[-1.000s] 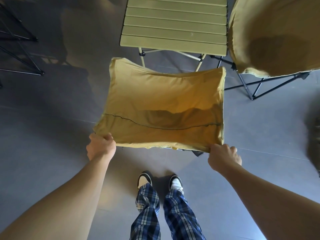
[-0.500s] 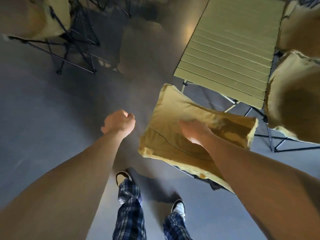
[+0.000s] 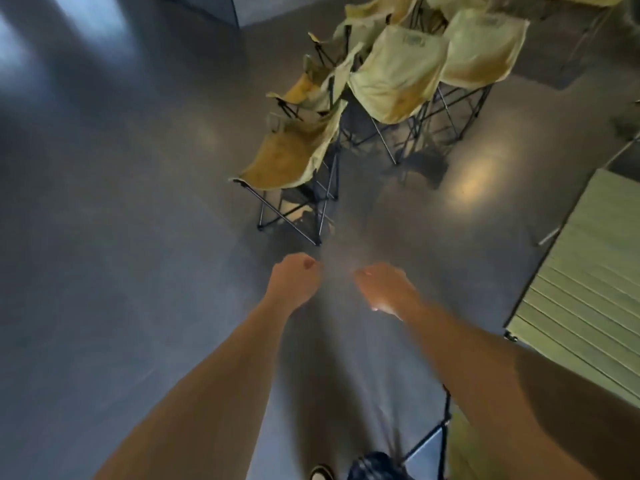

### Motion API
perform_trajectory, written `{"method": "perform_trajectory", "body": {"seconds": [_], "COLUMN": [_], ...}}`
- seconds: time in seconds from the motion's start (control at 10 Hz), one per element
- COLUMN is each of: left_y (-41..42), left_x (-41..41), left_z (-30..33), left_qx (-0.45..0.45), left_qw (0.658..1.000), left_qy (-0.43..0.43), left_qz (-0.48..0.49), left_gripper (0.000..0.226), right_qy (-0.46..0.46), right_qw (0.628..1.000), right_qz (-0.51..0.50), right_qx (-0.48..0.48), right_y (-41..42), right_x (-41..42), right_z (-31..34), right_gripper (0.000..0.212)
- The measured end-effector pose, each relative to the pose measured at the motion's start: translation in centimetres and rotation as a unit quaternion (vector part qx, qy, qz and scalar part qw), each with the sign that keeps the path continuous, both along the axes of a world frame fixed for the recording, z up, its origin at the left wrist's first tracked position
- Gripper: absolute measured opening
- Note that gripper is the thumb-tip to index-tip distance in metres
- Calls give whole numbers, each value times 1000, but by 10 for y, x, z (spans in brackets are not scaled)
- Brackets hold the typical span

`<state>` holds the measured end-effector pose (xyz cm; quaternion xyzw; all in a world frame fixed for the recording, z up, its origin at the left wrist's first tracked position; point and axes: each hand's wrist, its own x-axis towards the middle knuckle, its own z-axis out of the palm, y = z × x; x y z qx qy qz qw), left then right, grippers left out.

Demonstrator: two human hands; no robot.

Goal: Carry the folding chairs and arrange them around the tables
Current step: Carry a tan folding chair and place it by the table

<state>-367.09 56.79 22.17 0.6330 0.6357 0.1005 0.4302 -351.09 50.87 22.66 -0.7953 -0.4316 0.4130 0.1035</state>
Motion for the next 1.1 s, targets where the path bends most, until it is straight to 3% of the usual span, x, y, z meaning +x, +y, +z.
{"method": "perform_trajectory", "body": {"seconds": [0.1, 0.2, 0.3, 0.5, 0.6, 0.7, 0.8, 0.9, 1.1], "left_y": [60, 121, 188, 329, 389, 456, 511, 575, 705], "left_x": [-6, 5, 23, 77, 99, 129, 154, 180, 226], "left_z": [5, 2, 0, -3, -10, -12, -24, -49, -91], "left_qx": [-18, -12, -12, -34, -71, -53, -77, -88, -118], "left_qw": [1000, 999, 999, 999, 996, 998, 996, 995, 993], "left_qy": [-24, -40, -49, -33, -52, -13, 25, 36, 25], "left_qz": [9, 7, 4, -2, 31, 12, -26, -22, -1], "left_gripper": [40, 34, 32, 23, 23, 29, 20, 27, 34], "right_qy": [-3, -32, -20, 40, 34, 21, -17, -66, -99], "right_qw": [1000, 999, 1000, 996, 996, 997, 999, 997, 992], "right_qz": [-5, 29, 4, -70, -76, -68, -29, 18, 72], "right_qx": [2, 30, 17, 26, 22, 31, 34, 18, -29], "right_y": [70, 136, 213, 362, 428, 487, 545, 610, 753], "right_x": [-4, 5, 23, 72, 97, 124, 149, 168, 205], "right_z": [19, 24, 15, 18, 19, 22, 17, 6, -40], "right_gripper": [26, 34, 25, 42, 39, 33, 27, 35, 21]}}
